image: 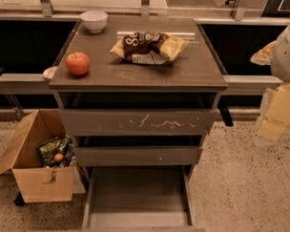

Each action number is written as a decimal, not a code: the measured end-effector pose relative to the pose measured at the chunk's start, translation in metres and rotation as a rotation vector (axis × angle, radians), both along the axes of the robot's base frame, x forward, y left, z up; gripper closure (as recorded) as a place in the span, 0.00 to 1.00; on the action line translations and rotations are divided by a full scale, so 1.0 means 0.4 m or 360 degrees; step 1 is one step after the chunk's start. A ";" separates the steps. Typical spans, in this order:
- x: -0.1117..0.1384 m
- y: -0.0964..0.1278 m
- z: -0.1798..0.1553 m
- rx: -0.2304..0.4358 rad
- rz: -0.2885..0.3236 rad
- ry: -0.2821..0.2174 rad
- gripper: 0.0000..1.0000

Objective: Place apple into bottom drawer

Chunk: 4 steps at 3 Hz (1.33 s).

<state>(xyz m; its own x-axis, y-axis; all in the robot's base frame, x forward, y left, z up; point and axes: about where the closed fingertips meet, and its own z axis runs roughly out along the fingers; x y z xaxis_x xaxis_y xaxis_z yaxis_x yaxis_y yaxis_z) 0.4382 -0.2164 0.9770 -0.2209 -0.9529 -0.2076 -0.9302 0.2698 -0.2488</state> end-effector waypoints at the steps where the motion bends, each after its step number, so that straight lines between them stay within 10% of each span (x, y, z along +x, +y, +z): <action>1: 0.000 0.000 0.000 0.0000 0.0000 0.0000 0.00; 4: 0.252 0.329 -0.077 0.0505 0.0089 -0.0121 0.00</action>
Offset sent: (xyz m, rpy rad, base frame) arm 0.0769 0.0595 -0.0259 0.2711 -0.0457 0.0014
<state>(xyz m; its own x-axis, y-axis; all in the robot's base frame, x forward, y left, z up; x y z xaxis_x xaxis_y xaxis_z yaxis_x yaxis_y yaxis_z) 0.5390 -0.0847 0.9463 -0.1427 -0.8483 -0.5099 -0.9278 0.2941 -0.2295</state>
